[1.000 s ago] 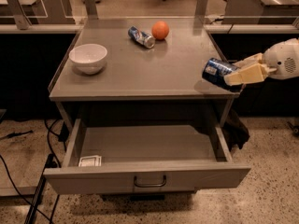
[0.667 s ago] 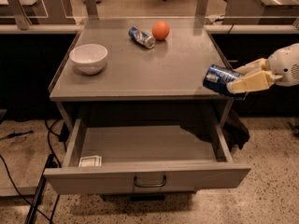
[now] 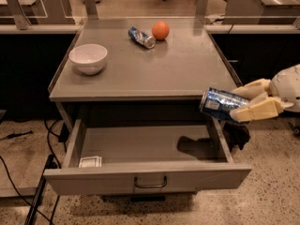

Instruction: Place pepsi can into top drawer

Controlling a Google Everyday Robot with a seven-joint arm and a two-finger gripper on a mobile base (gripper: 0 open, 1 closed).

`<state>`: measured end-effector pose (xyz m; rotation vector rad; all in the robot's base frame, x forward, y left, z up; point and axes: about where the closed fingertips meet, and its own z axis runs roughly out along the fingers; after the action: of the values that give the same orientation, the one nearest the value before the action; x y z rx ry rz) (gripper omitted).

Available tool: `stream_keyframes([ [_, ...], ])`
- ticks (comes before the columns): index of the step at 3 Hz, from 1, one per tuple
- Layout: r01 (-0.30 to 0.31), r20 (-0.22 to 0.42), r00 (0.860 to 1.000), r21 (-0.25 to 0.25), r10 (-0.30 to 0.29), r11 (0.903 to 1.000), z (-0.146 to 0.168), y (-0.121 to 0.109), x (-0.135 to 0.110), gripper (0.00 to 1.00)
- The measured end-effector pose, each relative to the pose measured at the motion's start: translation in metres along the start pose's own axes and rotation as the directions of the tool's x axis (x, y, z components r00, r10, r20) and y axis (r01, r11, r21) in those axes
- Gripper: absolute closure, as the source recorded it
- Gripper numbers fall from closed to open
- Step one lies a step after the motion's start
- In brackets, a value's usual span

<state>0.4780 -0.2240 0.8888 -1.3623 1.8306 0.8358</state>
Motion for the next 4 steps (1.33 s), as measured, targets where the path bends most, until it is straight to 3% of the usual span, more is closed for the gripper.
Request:
stream_keyframes([
  [1, 0.120, -0.019, 0.993, -0.022, -0.121, 0.9925, 0.021, 0.009, 0.016, 1.00],
  [2, 0.273, -0.088, 0.958, -0.020, -0.274, 0.9618, 0.048, 0.014, 0.030, 1.00],
  [3, 0.299, -0.093, 0.949, -0.028, -0.301, 0.9538, 0.053, 0.013, 0.033, 1.00],
  [4, 0.296, -0.092, 0.950, -0.027, -0.297, 0.9549, 0.053, 0.013, 0.032, 1.00],
])
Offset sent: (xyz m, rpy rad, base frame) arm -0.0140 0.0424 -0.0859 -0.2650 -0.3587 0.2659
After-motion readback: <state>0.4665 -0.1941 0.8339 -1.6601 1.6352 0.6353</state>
